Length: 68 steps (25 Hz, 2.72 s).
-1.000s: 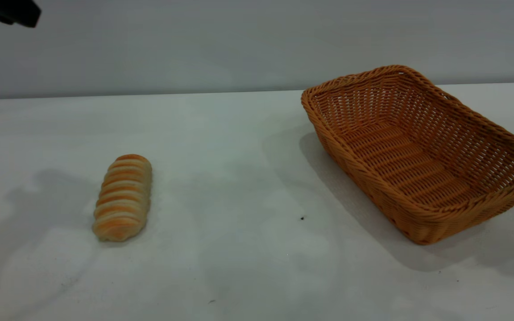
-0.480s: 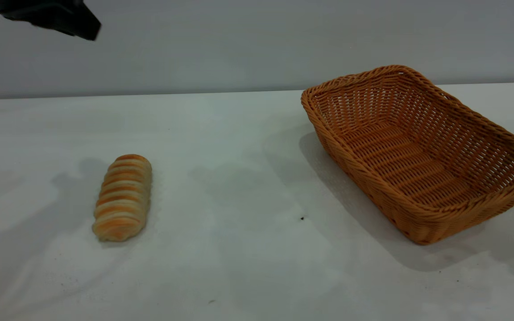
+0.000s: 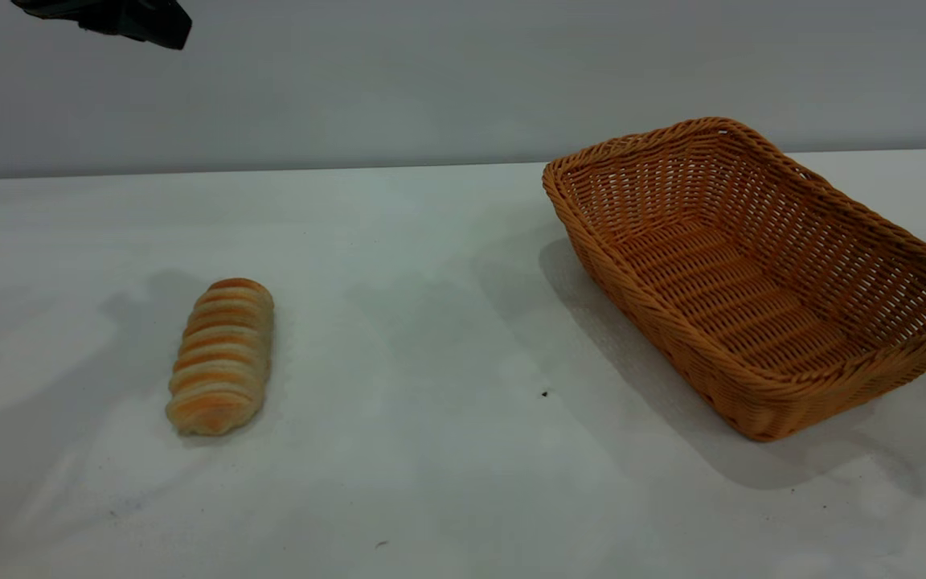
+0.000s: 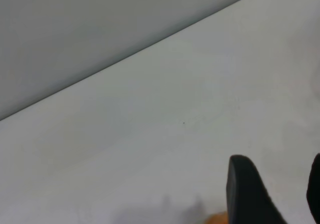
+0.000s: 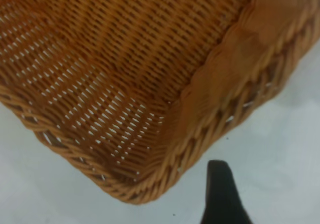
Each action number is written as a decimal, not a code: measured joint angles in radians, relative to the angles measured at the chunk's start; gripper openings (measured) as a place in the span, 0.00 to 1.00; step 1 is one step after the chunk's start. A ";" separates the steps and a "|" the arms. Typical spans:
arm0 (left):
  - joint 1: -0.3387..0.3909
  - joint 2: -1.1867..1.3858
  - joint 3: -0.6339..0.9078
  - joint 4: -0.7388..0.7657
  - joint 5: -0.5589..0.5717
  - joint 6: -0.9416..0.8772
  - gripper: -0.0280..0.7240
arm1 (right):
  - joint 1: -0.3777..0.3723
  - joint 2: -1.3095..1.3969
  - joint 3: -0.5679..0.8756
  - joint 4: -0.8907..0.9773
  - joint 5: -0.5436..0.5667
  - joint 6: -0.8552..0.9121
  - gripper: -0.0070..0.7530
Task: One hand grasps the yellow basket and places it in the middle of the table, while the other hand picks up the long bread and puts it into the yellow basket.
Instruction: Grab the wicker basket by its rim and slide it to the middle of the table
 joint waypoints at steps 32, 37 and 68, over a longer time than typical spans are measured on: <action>0.000 0.066 -0.022 -0.001 -0.035 0.024 0.51 | 0.043 0.321 -0.010 0.655 -0.097 -0.571 0.67; 0.000 0.066 -0.022 -0.002 -0.035 0.024 0.51 | 0.068 0.353 -0.011 0.767 -0.100 -0.668 0.58; 0.000 0.066 -0.022 0.000 0.026 0.045 0.43 | 0.128 0.294 -0.022 0.496 0.027 -0.854 0.13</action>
